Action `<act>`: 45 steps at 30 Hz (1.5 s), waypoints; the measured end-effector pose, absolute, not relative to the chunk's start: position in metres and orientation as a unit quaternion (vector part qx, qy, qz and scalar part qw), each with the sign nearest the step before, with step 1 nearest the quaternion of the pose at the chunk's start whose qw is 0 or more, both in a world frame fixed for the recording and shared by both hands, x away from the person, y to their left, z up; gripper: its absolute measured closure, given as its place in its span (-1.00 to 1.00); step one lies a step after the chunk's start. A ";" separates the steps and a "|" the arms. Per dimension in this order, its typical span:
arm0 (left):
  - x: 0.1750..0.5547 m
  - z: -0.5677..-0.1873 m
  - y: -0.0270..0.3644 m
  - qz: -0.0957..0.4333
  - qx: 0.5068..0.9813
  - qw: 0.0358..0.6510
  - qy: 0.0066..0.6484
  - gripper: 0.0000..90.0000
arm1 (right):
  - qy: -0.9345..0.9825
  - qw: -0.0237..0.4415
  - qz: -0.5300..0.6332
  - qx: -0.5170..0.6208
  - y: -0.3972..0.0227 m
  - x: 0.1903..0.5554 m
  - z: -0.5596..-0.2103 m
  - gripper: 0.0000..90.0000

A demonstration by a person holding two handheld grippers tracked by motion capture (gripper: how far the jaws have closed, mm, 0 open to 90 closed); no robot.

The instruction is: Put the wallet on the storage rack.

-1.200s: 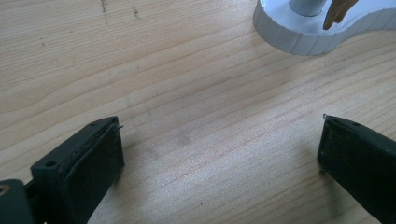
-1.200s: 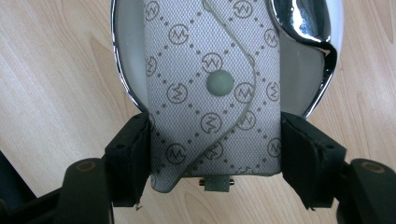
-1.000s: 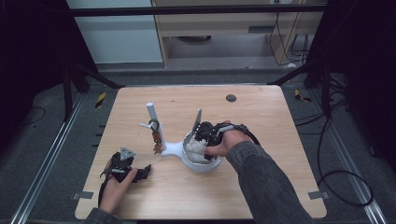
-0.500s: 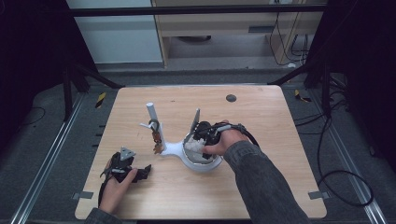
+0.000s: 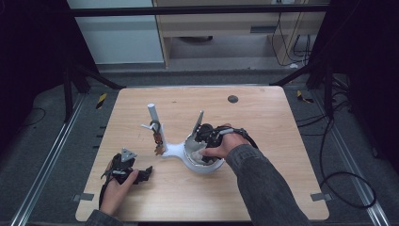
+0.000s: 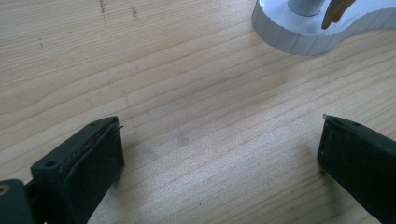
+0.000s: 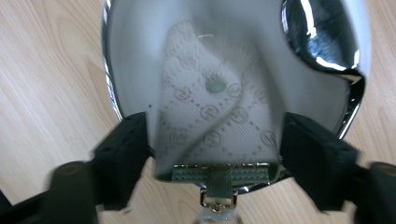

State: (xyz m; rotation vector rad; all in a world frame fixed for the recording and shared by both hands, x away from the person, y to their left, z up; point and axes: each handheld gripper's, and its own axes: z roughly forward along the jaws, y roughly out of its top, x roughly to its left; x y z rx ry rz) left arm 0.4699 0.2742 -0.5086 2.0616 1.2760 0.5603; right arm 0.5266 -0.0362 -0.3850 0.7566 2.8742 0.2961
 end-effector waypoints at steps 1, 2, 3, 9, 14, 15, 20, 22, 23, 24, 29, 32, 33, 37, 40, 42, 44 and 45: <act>0.470 -0.509 0.274 0.213 0.785 0.321 0.486 -1.00 | 0.958 0.078 0.102 0.255 -0.037 0.526 -0.383 -0.50; 0.470 -0.509 0.274 0.213 0.785 0.321 0.485 -1.00 | 0.958 0.080 0.102 0.255 -0.038 0.525 -0.381 -0.49; 0.470 -0.509 0.274 0.213 0.785 0.321 0.486 -1.00 | 0.958 0.081 0.103 0.256 -0.038 0.525 -0.379 -0.47; 0.470 -0.509 0.274 0.214 0.784 0.322 0.486 -1.00 | 0.956 0.084 0.107 0.260 -0.042 0.522 -0.375 -0.44; 0.470 -0.509 0.274 0.213 0.785 0.321 0.486 -1.00 | 0.956 0.086 0.112 0.257 -0.044 0.520 -0.373 -0.44; 0.470 -0.509 0.274 0.214 0.784 0.321 0.486 -1.00 | 0.956 0.085 0.112 0.259 -0.044 0.519 -0.372 -0.44; 0.470 -0.509 0.274 0.213 0.785 0.321 0.486 -1.00 | 0.956 0.084 0.115 0.258 -0.045 0.517 -0.370 -0.43; 0.470 -0.509 0.274 0.213 0.785 0.321 0.486 -1.00 | 0.955 0.083 0.116 0.259 -0.046 0.516 -0.369 -0.43; 0.470 -0.509 0.274 0.213 0.785 0.321 0.486 -1.00 | 0.956 0.083 0.117 0.257 -0.046 0.516 -0.369 -0.43; 0.470 -0.509 0.274 0.213 0.785 0.321 0.486 -1.00 | 0.955 0.083 0.118 0.258 -0.047 0.516 -0.369 -0.43; 0.470 -0.509 0.274 0.214 0.784 0.322 0.486 -1.00 | 0.955 0.082 0.122 0.257 -0.049 0.513 -0.366 -0.43; 0.470 -0.509 0.274 0.214 0.784 0.322 0.486 -1.00 | 0.955 0.083 0.123 0.258 -0.050 0.511 -0.365 -0.43; 0.470 -0.509 0.274 0.214 0.784 0.322 0.486 -1.00 | 0.955 0.083 0.126 0.256 -0.051 0.511 -0.364 -0.43; 0.470 -0.509 0.274 0.214 0.784 0.322 0.486 -1.00 | 0.954 0.084 0.130 0.258 -0.054 0.509 -0.362 -0.45; 0.470 -0.509 0.274 0.214 0.784 0.322 0.486 -1.00 | 0.952 0.088 0.135 0.261 -0.057 0.507 -0.360 -0.48; 0.470 -0.509 0.274 0.214 0.784 0.322 0.486 -1.00 | 0.951 0.091 0.141 0.261 -0.059 0.506 -0.359 -0.52; 0.470 -0.509 0.274 0.214 0.784 0.322 0.487 -1.00 | 0.949 0.094 0.146 0.262 -0.062 0.505 -0.357 -0.55; 0.470 -0.509 0.274 0.214 0.784 0.322 0.486 -1.00 | 0.948 0.094 0.148 0.265 -0.063 0.504 -0.356 -0.57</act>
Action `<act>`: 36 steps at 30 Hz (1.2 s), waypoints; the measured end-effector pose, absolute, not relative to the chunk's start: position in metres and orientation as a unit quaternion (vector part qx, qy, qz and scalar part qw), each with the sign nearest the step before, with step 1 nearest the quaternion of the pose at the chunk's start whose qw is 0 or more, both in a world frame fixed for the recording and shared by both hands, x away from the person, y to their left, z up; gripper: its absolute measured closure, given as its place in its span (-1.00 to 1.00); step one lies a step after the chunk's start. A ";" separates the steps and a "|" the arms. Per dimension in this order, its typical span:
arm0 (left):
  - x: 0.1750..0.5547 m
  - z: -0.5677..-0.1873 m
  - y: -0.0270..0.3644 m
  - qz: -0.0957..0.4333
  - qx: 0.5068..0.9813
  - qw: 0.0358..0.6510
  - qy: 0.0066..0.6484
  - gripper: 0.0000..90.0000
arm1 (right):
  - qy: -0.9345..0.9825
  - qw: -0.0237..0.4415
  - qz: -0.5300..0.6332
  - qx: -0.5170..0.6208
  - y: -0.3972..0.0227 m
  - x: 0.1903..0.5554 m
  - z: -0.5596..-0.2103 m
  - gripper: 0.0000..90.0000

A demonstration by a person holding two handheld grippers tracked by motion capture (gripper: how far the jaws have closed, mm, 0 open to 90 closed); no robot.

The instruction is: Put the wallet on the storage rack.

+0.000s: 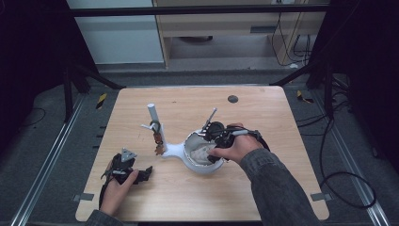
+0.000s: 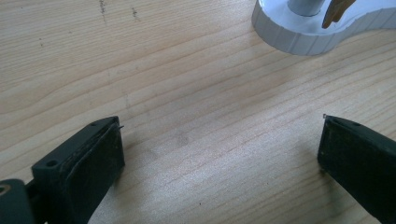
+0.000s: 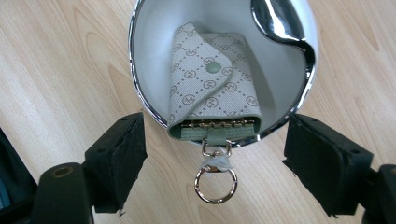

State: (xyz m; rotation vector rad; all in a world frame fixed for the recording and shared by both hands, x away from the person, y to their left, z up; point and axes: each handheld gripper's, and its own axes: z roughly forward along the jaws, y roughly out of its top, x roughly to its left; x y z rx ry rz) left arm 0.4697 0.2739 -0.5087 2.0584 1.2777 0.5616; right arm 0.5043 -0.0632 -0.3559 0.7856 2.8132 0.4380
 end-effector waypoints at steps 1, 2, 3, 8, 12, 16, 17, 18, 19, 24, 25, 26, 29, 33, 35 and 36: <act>0.470 -0.509 0.274 0.214 0.784 0.322 0.487 -1.00 | 0.948 0.096 0.149 0.266 -0.065 0.504 -0.355 -0.59; 0.470 -0.509 0.274 0.214 0.784 0.322 0.487 -1.00 | 0.947 0.096 0.150 0.268 -0.066 0.503 -0.355 -0.61; 0.470 -0.509 0.274 0.214 0.784 0.321 0.486 -1.00 | 0.946 0.099 0.152 0.268 -0.067 0.503 -0.354 -0.62; 0.470 -0.509 0.274 0.214 0.784 0.322 0.487 -1.00 | 0.941 0.109 0.163 0.277 -0.075 0.502 -0.352 -0.69; 0.470 -0.509 0.274 0.214 0.784 0.321 0.487 -1.00 | 0.934 0.117 0.174 0.289 -0.082 0.502 -0.350 -0.73; 0.470 -0.509 0.274 0.215 0.784 0.322 0.486 -1.00 | 0.927 0.124 0.183 0.303 -0.090 0.502 -0.349 -0.76; 0.469 -0.509 0.273 0.214 0.784 0.322 0.485 -1.00 | 0.925 0.128 0.185 0.306 -0.093 0.502 -0.349 -0.77; 0.469 -0.509 0.273 0.214 0.784 0.322 0.485 -1.00 | 0.922 0.130 0.188 0.313 -0.096 0.501 -0.348 -0.78; 0.469 -0.509 0.273 0.214 0.784 0.322 0.485 -1.00 | 0.920 0.132 0.191 0.315 -0.098 0.501 -0.347 -0.79; 0.469 -0.509 0.273 0.214 0.784 0.322 0.486 -1.00 | 0.911 0.141 0.209 0.327 -0.110 0.500 -0.343 -0.82; 0.469 -0.509 0.273 0.214 0.784 0.322 0.486 -1.00 | 0.908 0.142 0.213 0.332 -0.113 0.500 -0.343 -0.83; 0.469 -0.509 0.273 0.214 0.784 0.322 0.485 -1.00 | 0.907 0.142 0.216 0.333 -0.115 0.499 -0.342 -0.84; 0.469 -0.509 0.273 0.214 0.784 0.322 0.486 -1.00 | 0.901 0.147 0.227 0.340 -0.122 0.499 -0.340 -0.85; 0.469 -0.509 0.273 0.214 0.784 0.322 0.486 -1.00 | 0.896 0.152 0.236 0.345 -0.130 0.497 -0.338 -0.87; 0.469 -0.509 0.273 0.214 0.784 0.322 0.486 -1.00 | 0.894 0.152 0.238 0.348 -0.132 0.496 -0.338 -0.87; 0.469 -0.509 0.273 0.214 0.784 0.322 0.486 -1.00 | 0.894 0.155 0.238 0.346 -0.134 0.496 -0.338 -0.87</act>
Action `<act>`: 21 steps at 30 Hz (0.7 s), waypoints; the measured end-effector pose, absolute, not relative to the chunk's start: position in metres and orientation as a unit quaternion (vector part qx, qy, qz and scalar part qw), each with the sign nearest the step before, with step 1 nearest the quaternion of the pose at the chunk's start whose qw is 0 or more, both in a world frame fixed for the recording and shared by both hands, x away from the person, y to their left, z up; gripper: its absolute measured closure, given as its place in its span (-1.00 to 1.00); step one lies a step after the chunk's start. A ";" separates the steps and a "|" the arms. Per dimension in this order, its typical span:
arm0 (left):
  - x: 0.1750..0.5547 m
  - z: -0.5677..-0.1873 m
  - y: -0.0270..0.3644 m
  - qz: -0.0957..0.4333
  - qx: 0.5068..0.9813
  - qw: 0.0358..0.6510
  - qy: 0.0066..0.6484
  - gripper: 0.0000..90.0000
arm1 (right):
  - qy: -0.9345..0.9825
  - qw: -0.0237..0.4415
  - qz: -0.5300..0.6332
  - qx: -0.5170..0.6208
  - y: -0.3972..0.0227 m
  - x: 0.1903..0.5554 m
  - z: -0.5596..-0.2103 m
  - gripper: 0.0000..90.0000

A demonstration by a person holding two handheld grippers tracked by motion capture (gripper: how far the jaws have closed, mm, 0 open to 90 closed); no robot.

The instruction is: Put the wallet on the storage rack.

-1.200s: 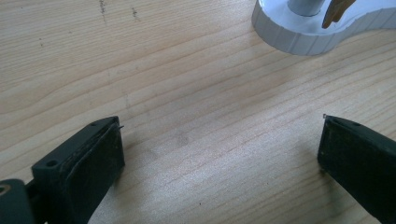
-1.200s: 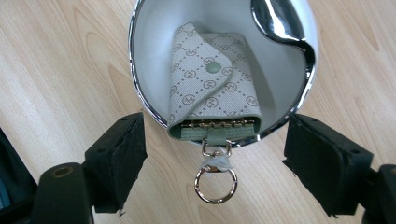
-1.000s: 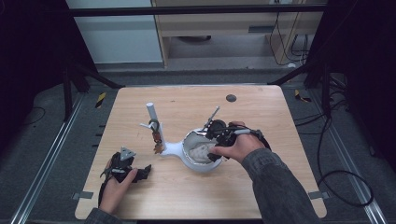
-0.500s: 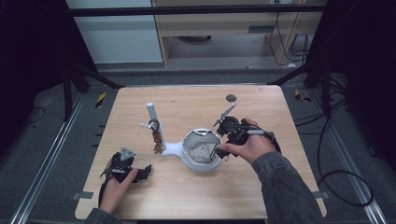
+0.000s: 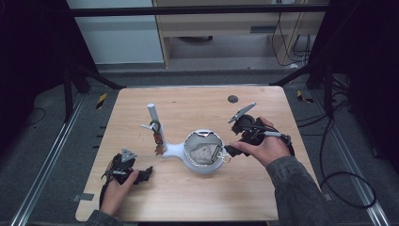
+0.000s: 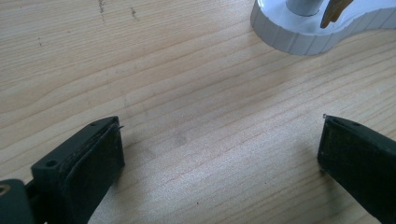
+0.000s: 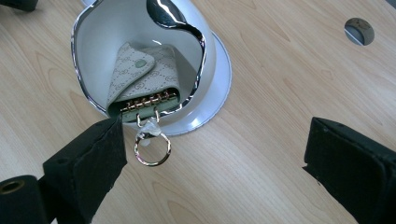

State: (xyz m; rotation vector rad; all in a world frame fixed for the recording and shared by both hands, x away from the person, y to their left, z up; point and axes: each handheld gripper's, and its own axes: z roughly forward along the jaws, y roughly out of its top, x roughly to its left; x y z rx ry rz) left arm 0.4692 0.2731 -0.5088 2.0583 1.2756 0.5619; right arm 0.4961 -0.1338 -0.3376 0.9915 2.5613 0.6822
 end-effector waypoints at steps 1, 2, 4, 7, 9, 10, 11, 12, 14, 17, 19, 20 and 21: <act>0.469 -0.509 0.273 0.214 0.784 0.322 0.486 -1.00 | 0.894 0.156 0.240 0.345 -0.135 0.496 -0.337 -0.88; 0.469 -0.509 0.273 0.214 0.784 0.322 0.486 -1.00 | 0.892 0.158 0.243 0.346 -0.136 0.496 -0.337 -0.88; 0.469 -0.509 0.273 0.214 0.784 0.322 0.486 -1.00 | 0.891 0.158 0.246 0.346 -0.138 0.495 -0.337 -0.88; 0.469 -0.509 0.273 0.214 0.784 0.322 0.485 -1.00 | 0.889 0.161 0.248 0.349 -0.141 0.495 -0.338 -0.88; 0.469 -0.509 0.273 0.214 0.784 0.322 0.486 -1.00 | 0.887 0.162 0.251 0.352 -0.144 0.496 -0.338 -0.88; 0.469 -0.509 0.273 0.214 0.784 0.322 0.486 -1.00 | 0.885 0.162 0.253 0.356 -0.145 0.496 -0.339 -0.88; 0.469 -0.509 0.273 0.214 0.784 0.322 0.486 -1.00 | 0.884 0.165 0.253 0.357 -0.146 0.496 -0.339 -0.88; 0.469 -0.509 0.273 0.214 0.784 0.322 0.486 -1.00 | 0.881 0.167 0.254 0.363 -0.148 0.497 -0.339 -0.88; 0.469 -0.509 0.273 0.214 0.784 0.322 0.486 -1.00 | 0.875 0.173 0.255 0.374 -0.152 0.498 -0.341 -0.86; 0.469 -0.509 0.273 0.214 0.784 0.322 0.486 -1.00 | 0.866 0.185 0.259 0.387 -0.159 0.500 -0.343 -0.85; 0.469 -0.509 0.273 0.214 0.784 0.322 0.487 -1.00 | 0.859 0.189 0.263 0.396 -0.164 0.501 -0.344 -0.85; 0.469 -0.509 0.273 0.214 0.783 0.322 0.487 -1.00 | 0.855 0.191 0.266 0.401 -0.166 0.501 -0.345 -0.85; 0.469 -0.509 0.273 0.213 0.784 0.322 0.487 -1.00 | 0.852 0.194 0.270 0.404 -0.169 0.502 -0.346 -0.85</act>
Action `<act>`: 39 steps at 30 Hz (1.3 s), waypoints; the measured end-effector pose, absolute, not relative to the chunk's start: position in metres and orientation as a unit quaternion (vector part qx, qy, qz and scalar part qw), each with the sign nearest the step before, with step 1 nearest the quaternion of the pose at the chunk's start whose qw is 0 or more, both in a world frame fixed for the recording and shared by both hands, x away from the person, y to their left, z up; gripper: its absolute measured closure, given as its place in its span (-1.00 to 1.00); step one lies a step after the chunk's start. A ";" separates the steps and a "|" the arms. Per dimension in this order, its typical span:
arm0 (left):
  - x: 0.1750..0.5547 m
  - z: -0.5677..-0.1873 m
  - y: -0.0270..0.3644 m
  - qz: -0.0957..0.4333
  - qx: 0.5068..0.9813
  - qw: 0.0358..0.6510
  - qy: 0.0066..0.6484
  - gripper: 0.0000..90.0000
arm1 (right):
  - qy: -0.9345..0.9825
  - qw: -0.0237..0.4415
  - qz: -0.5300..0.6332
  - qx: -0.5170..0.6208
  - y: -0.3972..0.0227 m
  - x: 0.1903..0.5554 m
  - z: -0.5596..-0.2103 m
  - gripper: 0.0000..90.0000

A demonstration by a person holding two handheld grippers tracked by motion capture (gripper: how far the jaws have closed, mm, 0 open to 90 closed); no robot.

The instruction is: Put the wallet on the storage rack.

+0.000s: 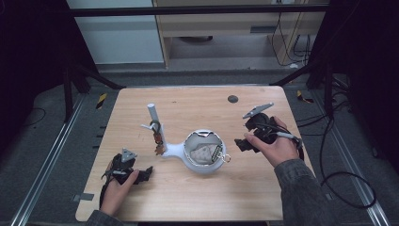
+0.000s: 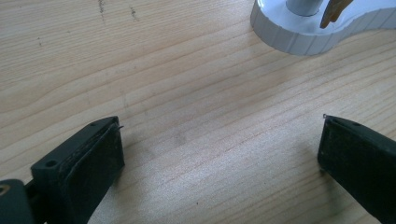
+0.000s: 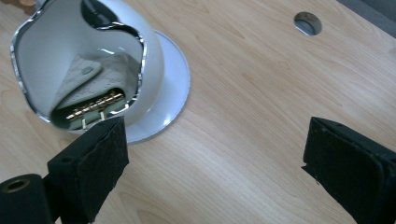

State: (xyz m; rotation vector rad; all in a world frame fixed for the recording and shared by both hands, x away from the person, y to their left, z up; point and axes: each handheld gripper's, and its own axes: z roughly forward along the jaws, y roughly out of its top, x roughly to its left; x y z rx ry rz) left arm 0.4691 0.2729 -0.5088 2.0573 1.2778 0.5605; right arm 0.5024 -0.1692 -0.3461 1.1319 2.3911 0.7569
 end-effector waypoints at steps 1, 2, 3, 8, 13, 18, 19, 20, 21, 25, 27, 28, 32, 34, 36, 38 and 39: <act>0.469 -0.509 0.273 0.213 0.784 0.322 0.487 -1.00 | 0.850 0.195 0.271 0.408 -0.171 0.503 -0.347 -0.85; 0.469 -0.509 0.273 0.213 0.783 0.322 0.487 -1.00 | 0.847 0.197 0.271 0.412 -0.173 0.503 -0.348 -0.85; 0.469 -0.509 0.273 0.213 0.785 0.321 0.486 -1.00 | 0.845 0.198 0.271 0.416 -0.176 0.504 -0.348 -0.84; 0.469 -0.509 0.273 0.213 0.784 0.321 0.486 -1.00 | 0.833 0.208 0.280 0.430 -0.187 0.506 -0.352 -0.84; 0.469 -0.509 0.273 0.213 0.785 0.321 0.486 -1.00 | 0.822 0.215 0.280 0.446 -0.194 0.509 -0.359 -0.84; 0.469 -0.509 0.273 0.213 0.785 0.321 0.486 -1.00 | 0.813 0.214 0.287 0.459 -0.199 0.511 -0.365 -0.85; 0.469 -0.509 0.273 0.212 0.785 0.321 0.486 -1.00 | 0.812 0.217 0.288 0.459 -0.199 0.512 -0.366 -0.85; 0.469 -0.509 0.273 0.212 0.785 0.321 0.486 -1.00 | 0.809 0.217 0.291 0.463 -0.201 0.512 -0.367 -0.85; 0.469 -0.509 0.273 0.212 0.785 0.321 0.485 -1.00 | 0.808 0.216 0.291 0.465 -0.202 0.513 -0.369 -0.85; 0.470 -0.509 0.273 0.212 0.785 0.322 0.485 -1.00 | 0.804 0.213 0.292 0.473 -0.205 0.515 -0.375 -0.85; 0.470 -0.509 0.273 0.212 0.785 0.322 0.485 -1.00 | 0.803 0.211 0.289 0.476 -0.207 0.514 -0.379 -0.85; 0.470 -0.509 0.273 0.212 0.785 0.322 0.485 -1.00 | 0.801 0.210 0.288 0.480 -0.208 0.514 -0.382 -0.85; 0.470 -0.509 0.273 0.212 0.785 0.322 0.485 -1.00 | 0.796 0.205 0.289 0.491 -0.214 0.512 -0.391 -0.86; 0.470 -0.509 0.273 0.212 0.785 0.322 0.485 -1.00 | 0.792 0.203 0.289 0.498 -0.218 0.511 -0.396 -0.86; 0.470 -0.509 0.273 0.212 0.785 0.322 0.485 -1.00 | 0.790 0.201 0.288 0.502 -0.221 0.511 -0.401 -0.86; 0.470 -0.509 0.273 0.212 0.785 0.322 0.485 -1.00 | 0.787 0.199 0.289 0.507 -0.224 0.510 -0.406 -0.86; 0.470 -0.509 0.273 0.212 0.785 0.322 0.485 -1.00 | 0.786 0.197 0.289 0.509 -0.225 0.509 -0.407 -0.86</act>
